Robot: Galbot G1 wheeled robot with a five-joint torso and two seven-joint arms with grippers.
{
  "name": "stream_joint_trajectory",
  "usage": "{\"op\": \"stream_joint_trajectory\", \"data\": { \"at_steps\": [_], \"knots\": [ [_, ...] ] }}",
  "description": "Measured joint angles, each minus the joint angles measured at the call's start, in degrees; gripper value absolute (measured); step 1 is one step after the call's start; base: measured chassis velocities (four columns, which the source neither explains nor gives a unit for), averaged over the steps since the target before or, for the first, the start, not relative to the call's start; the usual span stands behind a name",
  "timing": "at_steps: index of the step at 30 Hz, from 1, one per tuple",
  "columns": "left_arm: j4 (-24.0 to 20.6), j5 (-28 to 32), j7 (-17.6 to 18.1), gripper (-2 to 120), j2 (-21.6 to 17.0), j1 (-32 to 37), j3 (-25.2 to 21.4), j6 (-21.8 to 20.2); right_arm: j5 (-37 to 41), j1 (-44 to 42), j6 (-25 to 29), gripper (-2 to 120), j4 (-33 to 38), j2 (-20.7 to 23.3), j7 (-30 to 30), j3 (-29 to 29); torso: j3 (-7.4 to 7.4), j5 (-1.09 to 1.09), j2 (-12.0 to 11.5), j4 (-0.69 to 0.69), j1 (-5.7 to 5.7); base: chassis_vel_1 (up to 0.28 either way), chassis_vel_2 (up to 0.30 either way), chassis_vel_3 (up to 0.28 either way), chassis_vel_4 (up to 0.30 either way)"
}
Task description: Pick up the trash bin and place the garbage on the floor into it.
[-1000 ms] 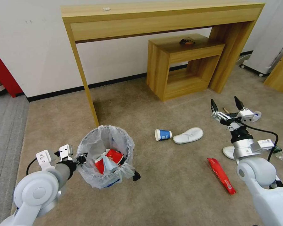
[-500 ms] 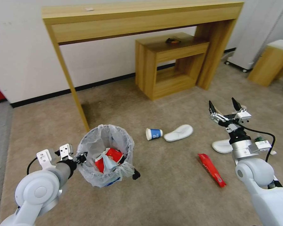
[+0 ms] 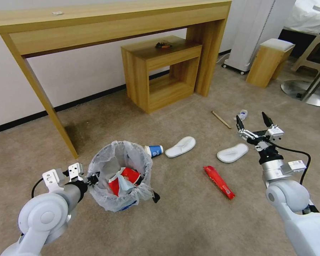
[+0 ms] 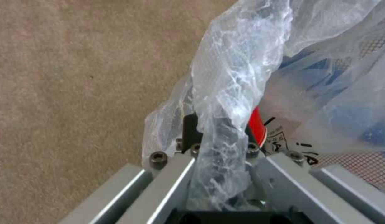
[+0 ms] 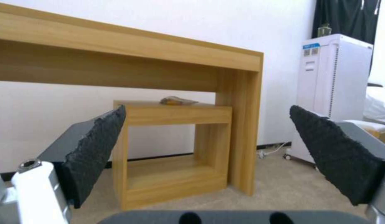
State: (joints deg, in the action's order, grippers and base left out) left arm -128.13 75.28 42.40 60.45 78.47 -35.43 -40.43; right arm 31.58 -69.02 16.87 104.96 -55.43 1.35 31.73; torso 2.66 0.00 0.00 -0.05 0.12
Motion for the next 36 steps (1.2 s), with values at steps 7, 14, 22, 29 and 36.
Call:
{"op": "stream_joint_trajectory", "data": {
  "at_steps": [7,14,22,29,36],
  "knots": [
    [0.20,0.54,0.39,0,-0.03,-0.68,-0.56,0.00,0.17,-0.14,-0.16,100,-0.15,-0.14,0.49,-0.03,0.00,0.00,0.00,-0.05,0.00,0.000,0.000,0.000,0.000],
    [0.47,1.28,0.82,0,-0.15,-1.38,-1.41,0.01,0.19,-0.35,0.33,100,-0.31,-0.13,0.90,-0.07,-0.01,-0.01,0.00,-0.04,0.00,-0.008,0.006,0.007,-0.003],
    [0.49,1.41,0.52,0,-0.09,-1.16,-1.45,0.00,0.14,-0.22,0.46,100,-0.38,-0.15,0.97,-0.26,-0.01,0.00,0.00,-0.05,-0.01,-0.128,0.121,0.130,-0.142],
    [0.61,1.39,0.20,0,-0.12,-1.23,-1.46,-0.02,-0.01,-0.23,0.56,100,-0.56,-0.11,0.98,-0.31,0.01,0.00,0.00,-0.03,0.01,-0.215,0.206,0.217,-0.218],
    [0.80,1.39,-0.04,0,-0.20,-1.39,-1.75,-0.10,-0.40,-0.31,0.90,100,-0.74,0.09,0.54,-0.97,-0.01,0.00,0.00,-0.05,0.00,-0.064,0.074,0.051,-0.062]
  ]
}}
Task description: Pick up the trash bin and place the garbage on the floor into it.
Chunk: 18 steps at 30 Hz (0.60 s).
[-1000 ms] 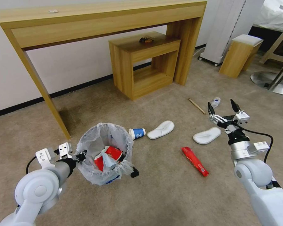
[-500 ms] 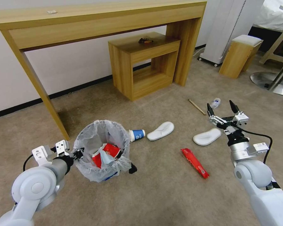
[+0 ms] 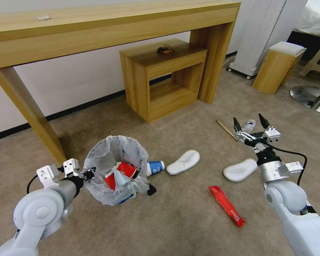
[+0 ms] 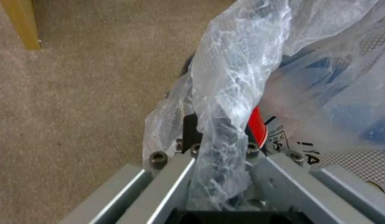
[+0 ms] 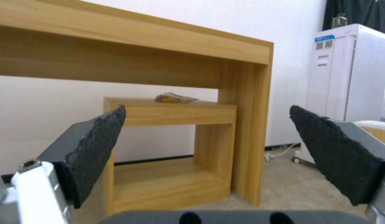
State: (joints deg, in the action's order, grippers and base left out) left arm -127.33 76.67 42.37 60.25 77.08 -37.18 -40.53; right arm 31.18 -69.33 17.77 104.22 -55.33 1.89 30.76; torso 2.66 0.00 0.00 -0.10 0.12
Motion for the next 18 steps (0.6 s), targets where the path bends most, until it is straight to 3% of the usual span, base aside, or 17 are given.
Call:
{"op": "stream_joint_trajectory", "data": {
  "at_steps": [3,10,12,13,14,17,18],
  "knots": [
    [0.01,0.08,-0.02,0,-0.13,-0.02,-0.40,-0.06,-0.27,-0.39,-0.74,100,0.08,0.29,-0.97,-0.43,-0.01,0.00,0.00,0.01,-0.02,0.020,-0.012,-0.013,0.014],
    [0.04,0.65,0.09,0,-0.37,-0.11,-1.77,-0.25,-0.76,-4.22,-7.96,100,2.02,2.49,-1.75,-0.92,0.00,0.01,-0.01,0.01,-0.01,0.000,0.000,0.000,0.000],
    [-0.05,1.10,0.29,0,-0.48,-0.02,-2.42,-0.42,-0.69,-6.63,-13.79,100,3.58,4.03,-1.75,-0.81,0.00,0.01,0.00,0.00,-0.01,0.000,0.000,0.000,0.000],
    [-0.26,1.39,0.38,0,-0.55,0.13,-2.79,-0.54,-0.34,-8.44,-19.41,100,5.03,5.34,-1.39,-0.31,0.00,0.01,0.00,0.00,-0.01,0.000,0.000,0.000,0.000],
    [-0.26,1.39,0.38,0,-0.55,0.13,-2.79,-0.54,-0.34,-8.44,-19.41,100,5.03,5.34,-1.39,-0.31,0.00,0.01,0.00,0.00,-0.01,0.000,0.000,0.000,0.000],
    [-0.95,2.27,0.42,0,-0.60,0.38,-3.84,-0.78,0.78,-11.64,-32.16,100,7.14,8.53,1.18,0.75,0.00,0.00,0.00,0.00,-0.01,0.000,0.000,0.000,0.000],
    [-0.95,2.27,0.42,0,-0.60,0.38,-3.84,-0.78,0.78,-11.64,-32.16,100,7.14,8.53,1.18,0.75,0.00,0.00,0.00,0.00,-0.01,0.000,0.000,0.000,0.000]
  ]
}}
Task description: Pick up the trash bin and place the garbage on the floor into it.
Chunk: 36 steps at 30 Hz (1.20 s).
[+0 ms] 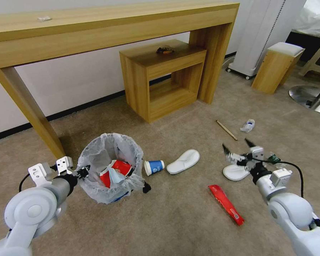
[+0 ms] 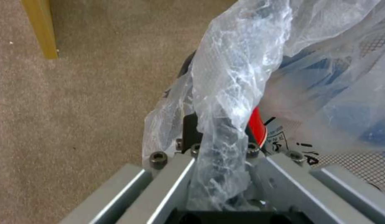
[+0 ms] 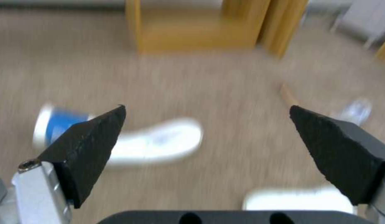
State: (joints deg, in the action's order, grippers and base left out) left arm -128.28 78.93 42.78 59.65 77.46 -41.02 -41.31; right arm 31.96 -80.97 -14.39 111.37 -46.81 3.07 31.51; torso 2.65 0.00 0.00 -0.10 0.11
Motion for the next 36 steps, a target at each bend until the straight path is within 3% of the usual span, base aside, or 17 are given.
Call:
{"op": "stream_joint_trajectory", "data": {
  "at_steps": [3,7,15,33,36],
  "knots": [
    [-0.20,0.71,0.12,0,0.00,0.04,-1.29,-0.25,1.32,-0.73,-9.04,100,0.45,1.12,-0.80,-0.85,0.00,0.00,0.00,0.00,0.00,0.000,0.000,0.000,0.000],
    [-0.10,1.06,0.10,0,-0.15,0.87,-2.45,-0.42,1.89,-0.72,-15.19,100,0.29,0.92,-3.06,-2.97,0.01,0.00,0.00,0.01,0.00,0.000,0.000,0.000,0.000],
    [0.12,1.62,0.02,0,-0.21,1.35,-3.36,-0.64,2.27,0.34,-21.90,100,-3.08,0.19,-3.91,-6.88,0.01,0.00,0.00,0.01,0.01,0.000,0.000,0.000,0.000],
    [0.15,1.29,-0.03,0,0.23,1.26,-2.71,-0.69,-1.94,5.08,-21.70,100,-13.26,-2.24,-3.36,-15.26,0.01,0.01,0.00,0.01,0.01,0.000,0.000,0.000,0.000],
    [0.32,0.91,-0.03,0,0.57,1.15,-2.48,-0.70,-3.92,7.80,-21.30,100,-17.79,-3.15,-3.02,-17.61,0.01,0.01,0.00,0.01,0.01,0.000,0.000,0.000,0.000]
  ]
}}
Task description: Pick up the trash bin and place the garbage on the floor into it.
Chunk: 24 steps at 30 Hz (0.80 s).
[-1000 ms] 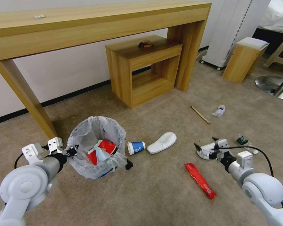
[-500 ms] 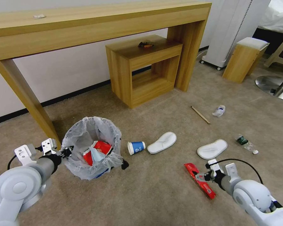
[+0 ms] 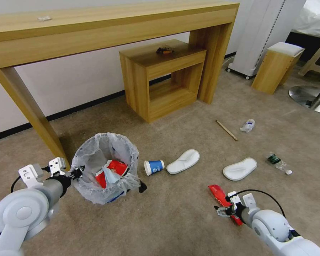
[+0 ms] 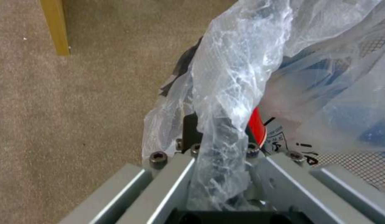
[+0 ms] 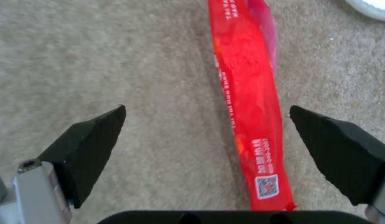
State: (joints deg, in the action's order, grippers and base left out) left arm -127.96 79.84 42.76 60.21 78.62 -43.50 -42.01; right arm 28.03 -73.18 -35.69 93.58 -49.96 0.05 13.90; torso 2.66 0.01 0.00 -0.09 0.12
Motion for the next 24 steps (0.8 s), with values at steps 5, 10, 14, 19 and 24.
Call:
{"op": "stream_joint_trajectory", "data": {
  "at_steps": [5,10,14,19,24],
  "knots": [
    [0.20,-0.08,-0.01,0,0.14,-0.14,0.14,0.00,-0.62,1.71,0.19,100,-2.84,-0.40,0.01,-0.73,0.00,-0.01,0.00,0.00,0.00,0.000,0.000,0.000,0.000],
    [0.33,-0.16,-0.01,0,0.23,-0.65,0.48,0.00,-1.65,2.87,0.39,100,-5.72,-0.84,0.24,-1.40,0.00,-0.01,0.00,0.00,0.00,0.000,0.000,0.000,0.000],
    [0.49,-0.24,0.01,0,0.28,-1.18,0.97,0.00,-2.95,3.57,0.95,100,-7.86,-1.49,0.47,-1.79,0.00,-0.01,0.00,-0.01,0.00,0.000,0.000,0.000,0.000],
    [0.79,-0.30,0.07,0,0.28,-1.68,1.43,0.00,-3.92,4.31,1.47,100,-9.70,-2.10,0.51,-2.05,0.00,-0.01,0.00,-0.01,0.00,0.000,0.000,0.000,0.000],
    [0.99,-0.41,0.16,0,0.28,-2.04,1.77,0.00,-5.09,4.77,1.63,95,-10.79,-2.78,0.53,-2.63,0.00,-0.01,0.00,0.00,0.00,0.000,0.000,0.000,0.000]
  ]
}}
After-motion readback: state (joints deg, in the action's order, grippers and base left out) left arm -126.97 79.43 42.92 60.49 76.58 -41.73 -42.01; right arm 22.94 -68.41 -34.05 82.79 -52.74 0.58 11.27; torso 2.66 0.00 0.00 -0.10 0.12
